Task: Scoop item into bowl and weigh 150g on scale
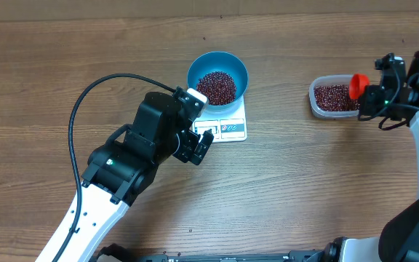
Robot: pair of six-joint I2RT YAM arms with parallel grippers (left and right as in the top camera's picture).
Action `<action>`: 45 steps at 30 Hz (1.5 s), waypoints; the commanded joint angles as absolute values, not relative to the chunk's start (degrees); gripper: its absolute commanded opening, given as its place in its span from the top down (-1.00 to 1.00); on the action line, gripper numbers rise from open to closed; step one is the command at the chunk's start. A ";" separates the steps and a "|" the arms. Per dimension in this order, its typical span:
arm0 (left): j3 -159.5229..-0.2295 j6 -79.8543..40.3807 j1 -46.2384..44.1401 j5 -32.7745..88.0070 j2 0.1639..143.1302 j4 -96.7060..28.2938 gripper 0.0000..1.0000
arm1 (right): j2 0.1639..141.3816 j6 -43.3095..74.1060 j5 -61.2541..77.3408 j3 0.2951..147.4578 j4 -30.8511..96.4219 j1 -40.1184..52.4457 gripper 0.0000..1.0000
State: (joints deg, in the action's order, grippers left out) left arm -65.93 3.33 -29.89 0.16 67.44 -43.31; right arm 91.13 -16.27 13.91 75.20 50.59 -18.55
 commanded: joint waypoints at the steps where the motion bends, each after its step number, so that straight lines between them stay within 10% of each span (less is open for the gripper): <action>1: -67.00 2.59 -29.61 -0.43 67.11 -43.31 -0.99 | 89.71 -16.53 8.84 75.00 50.09 -16.14 0.93; 45: -67.00 2.59 -29.61 -0.43 67.11 -43.31 -0.99 | 101.86 -19.99 0.49 74.91 46.37 -15.05 0.93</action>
